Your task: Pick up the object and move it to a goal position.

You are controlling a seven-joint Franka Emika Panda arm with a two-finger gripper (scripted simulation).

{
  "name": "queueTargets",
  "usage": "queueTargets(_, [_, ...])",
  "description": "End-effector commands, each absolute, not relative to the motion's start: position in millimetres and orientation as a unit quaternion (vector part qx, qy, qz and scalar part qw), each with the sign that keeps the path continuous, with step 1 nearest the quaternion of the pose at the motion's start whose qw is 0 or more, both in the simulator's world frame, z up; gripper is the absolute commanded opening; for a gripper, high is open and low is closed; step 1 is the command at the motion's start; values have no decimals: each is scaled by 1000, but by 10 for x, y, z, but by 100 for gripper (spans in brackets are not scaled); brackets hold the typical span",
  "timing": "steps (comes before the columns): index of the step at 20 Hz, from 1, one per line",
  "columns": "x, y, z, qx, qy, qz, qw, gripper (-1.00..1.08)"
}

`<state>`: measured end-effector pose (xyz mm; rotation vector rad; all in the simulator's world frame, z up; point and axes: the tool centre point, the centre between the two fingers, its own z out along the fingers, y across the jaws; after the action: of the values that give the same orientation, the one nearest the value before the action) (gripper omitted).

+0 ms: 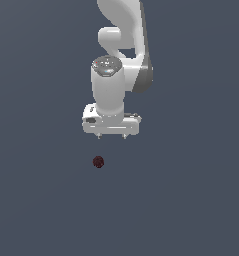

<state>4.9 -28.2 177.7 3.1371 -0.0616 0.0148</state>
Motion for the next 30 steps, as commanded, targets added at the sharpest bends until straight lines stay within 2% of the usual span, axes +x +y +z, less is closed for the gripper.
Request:
queueTargets(1, [49, -283, 1777, 1000, -20, 5, 2, 100])
queueTargets(11, [117, -354, 1971, 1000, -4, 24, 14, 100])
queueTargets(30, [207, -482, 1731, 995, 95, 15, 17, 100])
